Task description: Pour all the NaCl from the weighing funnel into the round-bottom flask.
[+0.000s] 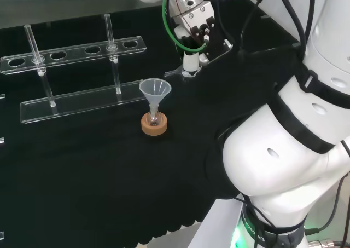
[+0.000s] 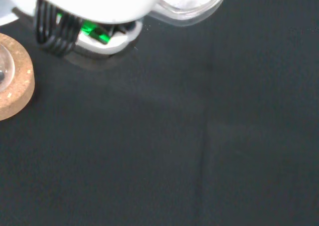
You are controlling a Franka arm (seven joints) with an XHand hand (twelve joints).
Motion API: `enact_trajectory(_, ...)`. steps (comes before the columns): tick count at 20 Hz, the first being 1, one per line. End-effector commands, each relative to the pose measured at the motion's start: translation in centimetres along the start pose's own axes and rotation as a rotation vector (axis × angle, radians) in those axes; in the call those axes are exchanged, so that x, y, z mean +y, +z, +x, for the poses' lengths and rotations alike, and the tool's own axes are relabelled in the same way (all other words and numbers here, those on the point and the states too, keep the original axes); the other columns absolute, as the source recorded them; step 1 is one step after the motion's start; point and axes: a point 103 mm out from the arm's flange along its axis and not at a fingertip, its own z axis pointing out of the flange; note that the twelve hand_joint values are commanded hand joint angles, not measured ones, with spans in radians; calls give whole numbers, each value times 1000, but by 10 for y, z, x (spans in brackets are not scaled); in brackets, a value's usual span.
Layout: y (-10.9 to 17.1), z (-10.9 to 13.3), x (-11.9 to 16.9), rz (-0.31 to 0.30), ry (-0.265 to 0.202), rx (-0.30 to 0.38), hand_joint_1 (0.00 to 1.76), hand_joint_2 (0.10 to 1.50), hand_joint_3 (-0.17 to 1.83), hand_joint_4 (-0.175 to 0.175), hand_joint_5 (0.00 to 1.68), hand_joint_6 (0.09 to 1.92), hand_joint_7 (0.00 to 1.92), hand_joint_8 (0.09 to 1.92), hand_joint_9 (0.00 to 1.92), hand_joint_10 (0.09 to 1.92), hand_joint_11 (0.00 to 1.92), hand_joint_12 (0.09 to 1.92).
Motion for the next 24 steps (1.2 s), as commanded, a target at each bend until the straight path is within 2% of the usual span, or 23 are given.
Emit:
enact_trajectory(1, -3, 6, 1, 2, -3, -29, 1126, 570, 846, 175, 1235, 836, 518, 712, 873, 431, 720, 1103)
enact_trajectory(14, -7, 21, 5, 5, -6, -124, 1125, 571, 848, 175, 1232, 843, 516, 713, 872, 428, 717, 1105)
enact_trajectory(18, -8, 22, 5, -12, -7, -162, 1125, 571, 849, 175, 1231, 845, 516, 713, 872, 428, 716, 1106)
enact_trajectory(24, -9, 26, 5, -10, 5, -216, 1124, 571, 850, 175, 1229, 848, 514, 712, 871, 427, 715, 1107)
